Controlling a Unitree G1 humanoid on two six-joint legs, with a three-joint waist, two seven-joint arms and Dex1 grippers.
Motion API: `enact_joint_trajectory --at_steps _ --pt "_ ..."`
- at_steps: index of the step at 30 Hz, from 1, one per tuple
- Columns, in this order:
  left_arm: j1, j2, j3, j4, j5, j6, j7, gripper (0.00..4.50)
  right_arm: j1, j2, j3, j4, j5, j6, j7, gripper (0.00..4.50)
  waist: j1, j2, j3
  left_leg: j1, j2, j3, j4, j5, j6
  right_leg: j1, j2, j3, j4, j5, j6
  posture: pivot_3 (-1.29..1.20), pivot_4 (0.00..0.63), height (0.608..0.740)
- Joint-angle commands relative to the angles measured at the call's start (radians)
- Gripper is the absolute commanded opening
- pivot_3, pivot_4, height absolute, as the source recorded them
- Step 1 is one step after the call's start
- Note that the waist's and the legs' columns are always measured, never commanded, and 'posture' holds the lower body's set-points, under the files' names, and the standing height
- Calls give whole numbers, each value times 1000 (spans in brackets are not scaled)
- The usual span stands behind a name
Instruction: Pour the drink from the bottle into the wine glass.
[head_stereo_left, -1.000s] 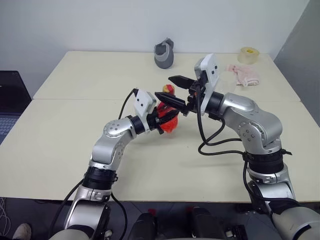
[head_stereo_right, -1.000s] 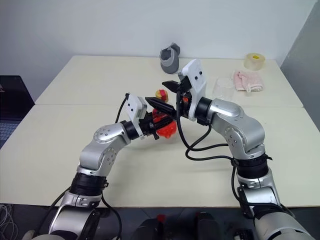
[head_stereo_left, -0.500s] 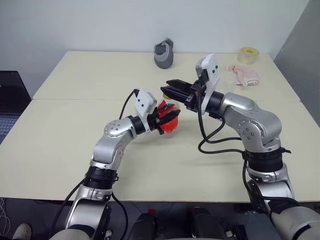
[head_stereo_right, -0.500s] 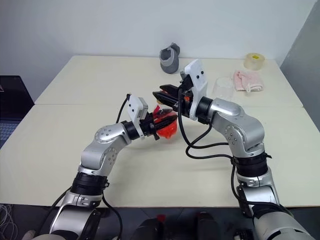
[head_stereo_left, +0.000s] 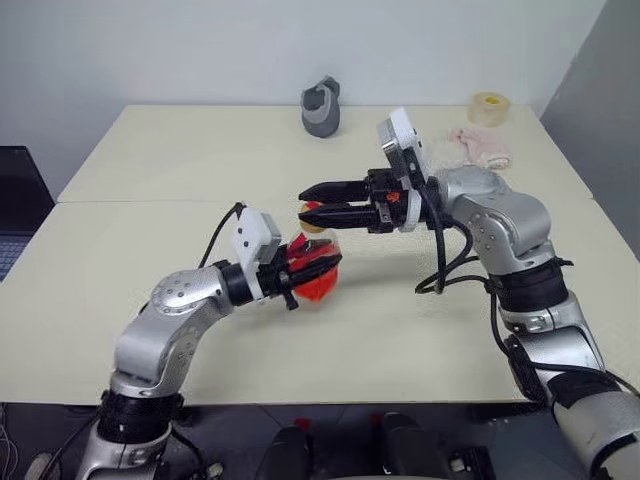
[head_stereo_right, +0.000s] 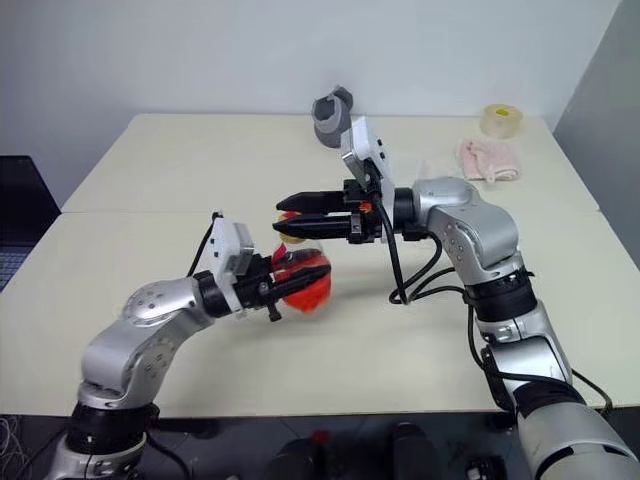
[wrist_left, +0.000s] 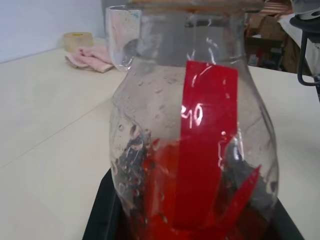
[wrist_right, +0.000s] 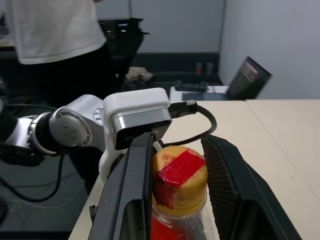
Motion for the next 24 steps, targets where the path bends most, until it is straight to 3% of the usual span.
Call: enact_joint_trajectory --at_steps 1,6,10,17,24 --pt "-1 1 21 -97 -70 11 7 1420 -35 -29 -51 42 -23 -31 1 1153 8 0 0 0 0 0 0 0 0 0 -1 0 0 0 0 0 150 740" --pt "12 22 56 -53 -54 19 35 1420 9 -100 -77 -25 15 46 7 2881 20 0 0 -1 0 0 1 0 -1 0 -2 0 -1 0 0 0 150 740" --pt "3 35 67 18 -14 -29 37 1420 89 -148 -143 -171 60 145 -94 4287 22 0 0 -1 0 1 0 0 -1 0 -2 0 -1 0 0 0 150 740" --pt "-105 -31 -7 200 78 -152 29 1420 168 -67 -188 -360 49 214 -389 4287 21 0 0 0 -1 1 0 0 -1 0 -1 0 0 0 0 0 150 740" --pt "-235 -115 -59 358 129 -242 11 1420 149 55 -135 -357 -52 175 -596 4287 20 0 0 -1 -1 1 0 2 -3 -1 -1 0 0 0 0 0 150 740"
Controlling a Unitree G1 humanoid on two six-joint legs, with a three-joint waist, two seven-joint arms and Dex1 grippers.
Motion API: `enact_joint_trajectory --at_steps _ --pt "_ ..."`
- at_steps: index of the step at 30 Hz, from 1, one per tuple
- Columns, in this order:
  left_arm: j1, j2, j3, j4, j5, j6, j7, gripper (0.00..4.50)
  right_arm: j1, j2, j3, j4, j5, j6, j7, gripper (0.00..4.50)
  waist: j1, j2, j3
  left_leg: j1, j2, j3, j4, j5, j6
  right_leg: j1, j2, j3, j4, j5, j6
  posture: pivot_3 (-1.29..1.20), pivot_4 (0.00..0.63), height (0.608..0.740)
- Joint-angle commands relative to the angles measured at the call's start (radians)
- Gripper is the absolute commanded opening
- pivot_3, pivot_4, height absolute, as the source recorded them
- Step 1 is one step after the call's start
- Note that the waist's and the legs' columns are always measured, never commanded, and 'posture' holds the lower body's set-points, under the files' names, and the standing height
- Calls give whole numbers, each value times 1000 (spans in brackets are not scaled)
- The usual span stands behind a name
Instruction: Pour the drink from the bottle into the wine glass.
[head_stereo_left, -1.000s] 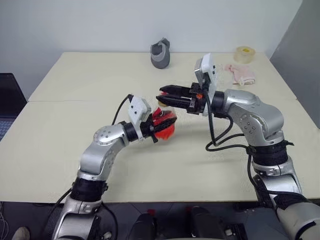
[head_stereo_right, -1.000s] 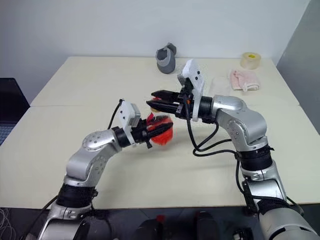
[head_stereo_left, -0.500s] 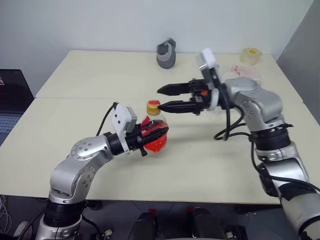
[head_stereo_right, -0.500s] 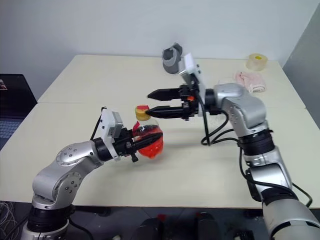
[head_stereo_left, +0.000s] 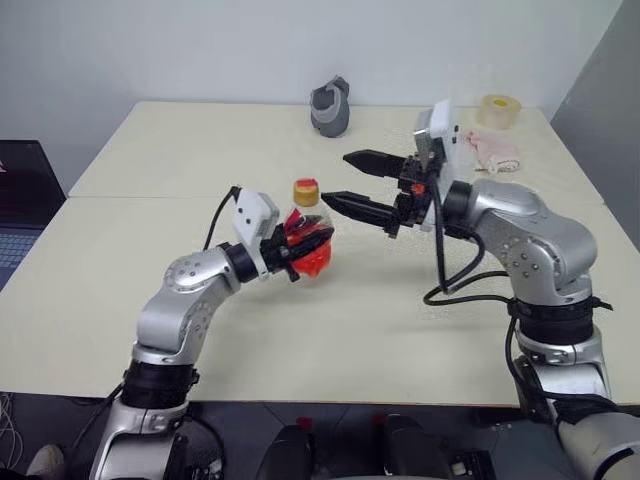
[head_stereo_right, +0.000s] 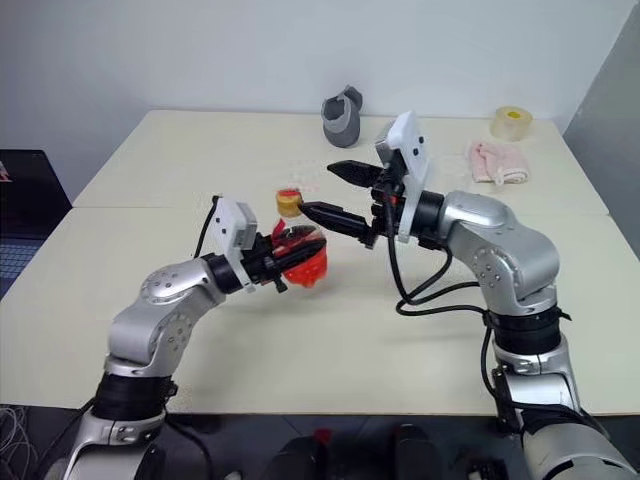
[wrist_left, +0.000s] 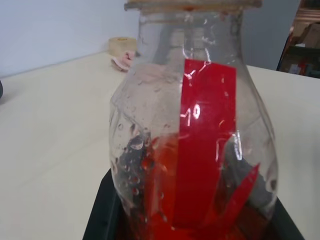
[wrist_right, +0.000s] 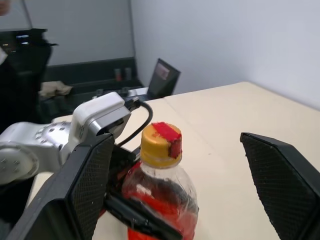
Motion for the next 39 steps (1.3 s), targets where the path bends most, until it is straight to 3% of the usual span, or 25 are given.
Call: enact_joint_trajectory --at_steps 1,15,33,39 --pt "-59 -20 -13 18 12 -58 -24 1420 -37 46 28 1 -68 -56 -88 4287 -2 0 0 0 0 0 0 0 0 0 0 0 0 0 0 0 150 740" --pt "-68 -29 -16 30 23 -72 -46 1420 -81 86 68 120 -186 -155 -120 4287 -11 0 0 0 0 0 0 0 0 -1 1 0 0 0 0 0 150 740" --pt "-74 0 11 30 22 -64 -41 1420 35 -139 3 80 -169 -142 -31 4287 -8 0 0 0 0 0 0 -1 1 -1 0 0 0 0 0 0 150 740" --pt "-86 -4 6 47 25 -70 -48 1420 54 -145 -3 31 -128 -108 -11 4287 -12 0 0 0 0 0 0 -1 2 -1 1 0 0 0 0 0 150 740"
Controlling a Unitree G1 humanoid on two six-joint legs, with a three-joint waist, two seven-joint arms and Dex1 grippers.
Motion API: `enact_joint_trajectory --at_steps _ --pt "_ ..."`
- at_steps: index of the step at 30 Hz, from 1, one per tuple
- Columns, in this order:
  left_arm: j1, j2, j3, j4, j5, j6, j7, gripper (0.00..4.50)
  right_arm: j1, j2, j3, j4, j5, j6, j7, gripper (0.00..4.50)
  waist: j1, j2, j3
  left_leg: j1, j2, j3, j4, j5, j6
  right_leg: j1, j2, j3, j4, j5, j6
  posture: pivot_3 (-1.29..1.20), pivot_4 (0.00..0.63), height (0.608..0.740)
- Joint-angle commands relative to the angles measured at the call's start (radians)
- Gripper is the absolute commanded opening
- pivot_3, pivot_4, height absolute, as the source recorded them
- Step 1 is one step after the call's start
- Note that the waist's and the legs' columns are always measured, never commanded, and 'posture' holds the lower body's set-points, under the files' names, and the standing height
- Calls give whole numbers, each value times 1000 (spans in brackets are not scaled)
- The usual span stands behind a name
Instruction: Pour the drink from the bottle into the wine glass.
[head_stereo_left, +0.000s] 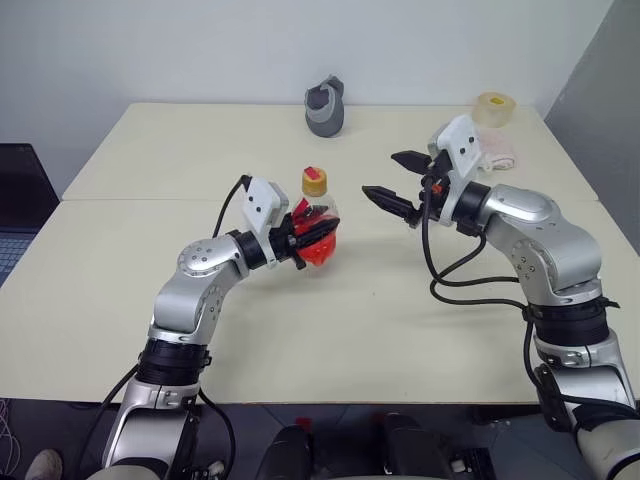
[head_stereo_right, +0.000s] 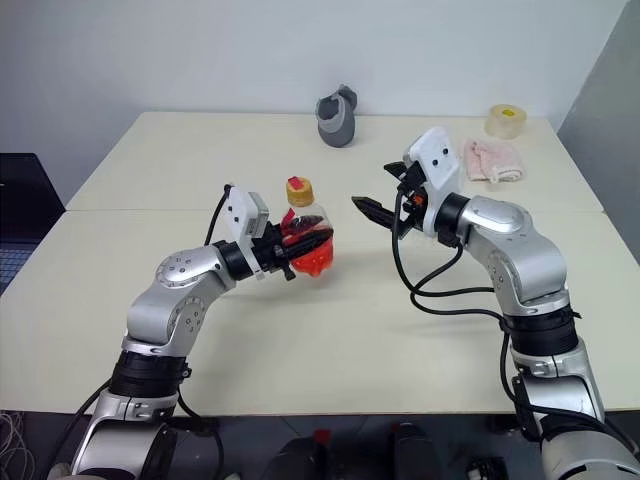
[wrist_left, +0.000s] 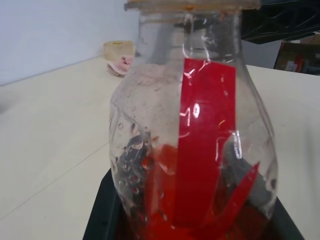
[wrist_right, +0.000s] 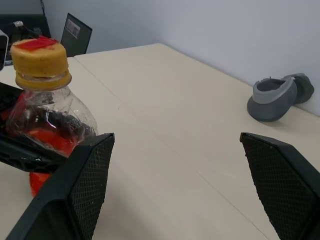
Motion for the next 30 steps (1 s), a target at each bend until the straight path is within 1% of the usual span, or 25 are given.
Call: enact_joint_trajectory --at_steps 1,3,6,8,13,18,23,30 --pt "-35 -3 16 -21 -6 -33 -9 1420 -2 14 -16 -78 44 15 15 4287 0 0 0 0 0 0 0 0 0 0 0 0 0 0 0 0 150 740" --pt "-39 -4 14 -15 -4 -35 -11 1420 -7 38 -8 -94 59 25 10 4287 -1 0 0 0 0 0 0 0 0 0 0 0 0 0 0 0 150 740" --pt "-48 -9 12 -5 -2 -40 -15 1420 -46 114 20 -102 75 43 -21 4287 -3 0 0 0 0 0 0 0 0 0 0 0 0 0 0 0 150 740" --pt "-52 -12 11 1 -1 -42 -16 1420 -78 162 33 -90 72 44 -35 4287 -5 0 0 0 0 -1 0 0 -1 0 0 0 0 0 0 0 150 740" --pt "-51 -22 7 -2 1 -46 -18 1420 -135 233 52 -41 53 28 -47 4287 -7 0 0 0 0 -1 0 1 -2 0 0 0 0 0 0 0 150 740" --pt "-46 -22 7 -6 0 -45 -20 1420 -150 257 69 -6 37 3 -34 4287 -7 0 0 0 0 -1 0 1 -2 0 0 0 0 0 0 0 150 740" --pt "-47 -23 9 -6 1 -46 -16 1420 -151 248 74 30 3 -27 -48 4287 -8 0 0 0 0 -1 0 1 -2 0 0 0 0 0 0 0 150 740" --pt "-42 -19 12 -13 -1 -43 -17 1420 -158 250 39 69 -24 -59 -69 4287 -11 0 0 0 0 -1 0 1 -2 -1 0 0 0 0 0 0 150 740"
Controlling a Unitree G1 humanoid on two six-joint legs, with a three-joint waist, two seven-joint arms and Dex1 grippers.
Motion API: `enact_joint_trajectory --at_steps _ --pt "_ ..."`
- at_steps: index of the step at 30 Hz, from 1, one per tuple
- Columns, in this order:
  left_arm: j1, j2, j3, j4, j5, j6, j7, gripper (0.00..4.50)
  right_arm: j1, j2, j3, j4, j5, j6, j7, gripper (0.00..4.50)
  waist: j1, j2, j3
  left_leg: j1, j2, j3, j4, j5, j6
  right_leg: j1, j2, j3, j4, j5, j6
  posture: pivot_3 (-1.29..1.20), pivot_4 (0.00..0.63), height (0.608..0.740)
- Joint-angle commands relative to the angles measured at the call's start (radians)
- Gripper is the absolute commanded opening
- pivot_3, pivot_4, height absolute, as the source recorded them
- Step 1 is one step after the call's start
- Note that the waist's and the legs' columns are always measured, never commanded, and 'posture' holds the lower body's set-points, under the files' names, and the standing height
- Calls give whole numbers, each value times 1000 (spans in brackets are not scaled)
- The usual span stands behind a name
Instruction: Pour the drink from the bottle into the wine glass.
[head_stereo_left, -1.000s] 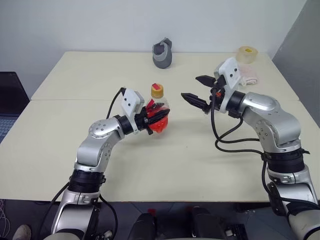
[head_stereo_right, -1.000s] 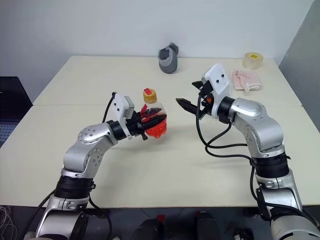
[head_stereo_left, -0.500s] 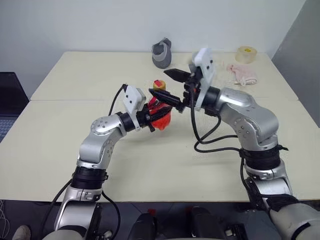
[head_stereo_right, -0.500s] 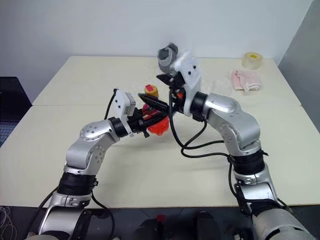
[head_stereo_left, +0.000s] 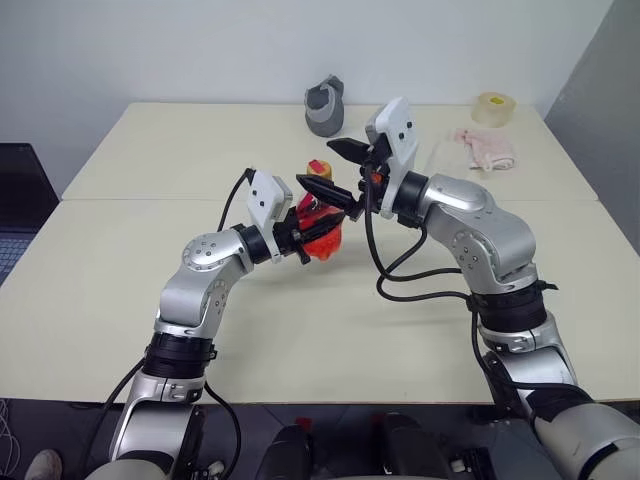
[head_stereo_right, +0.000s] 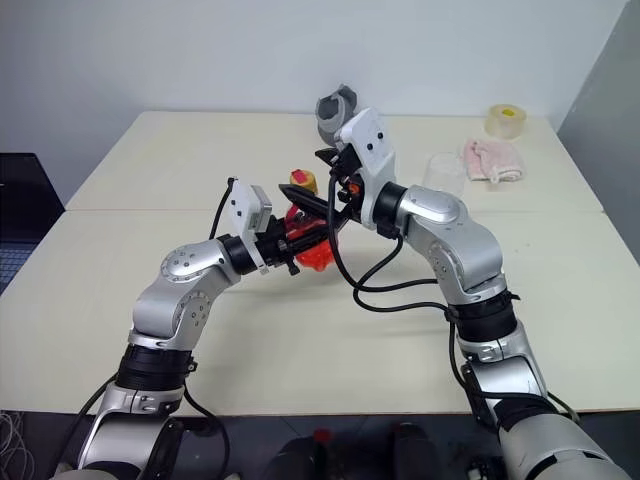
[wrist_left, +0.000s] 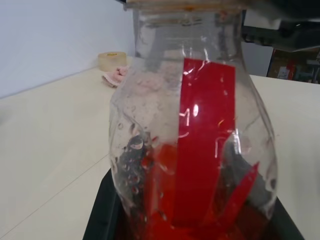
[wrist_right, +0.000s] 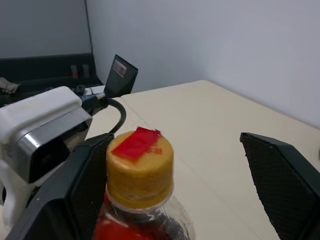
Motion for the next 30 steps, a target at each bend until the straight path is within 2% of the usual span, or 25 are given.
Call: enact_joint_trajectory --at_steps 1,8,21,30 --pt "-11 3 14 -38 -5 -21 -3 1420 -31 7 -49 -13 6 -20 -23 4287 -1 0 0 0 0 0 0 0 0 0 0 0 0 0 0 0 150 740" --pt "-13 -2 11 -37 -4 -23 -1 1420 -9 2 -64 -42 25 -5 -21 4287 -1 0 0 0 0 0 0 0 0 0 0 0 0 0 0 0 150 740" --pt "5 5 18 -53 -7 -21 -3 1420 81 -156 -90 -113 57 30 23 4287 0 0 0 0 0 0 0 0 1 0 0 0 0 0 0 0 150 740" --pt "5 2 17 -46 -4 -27 -8 1420 116 -220 -103 -154 91 49 62 4287 2 0 0 0 0 0 0 -1 2 0 0 0 0 0 0 0 150 740"
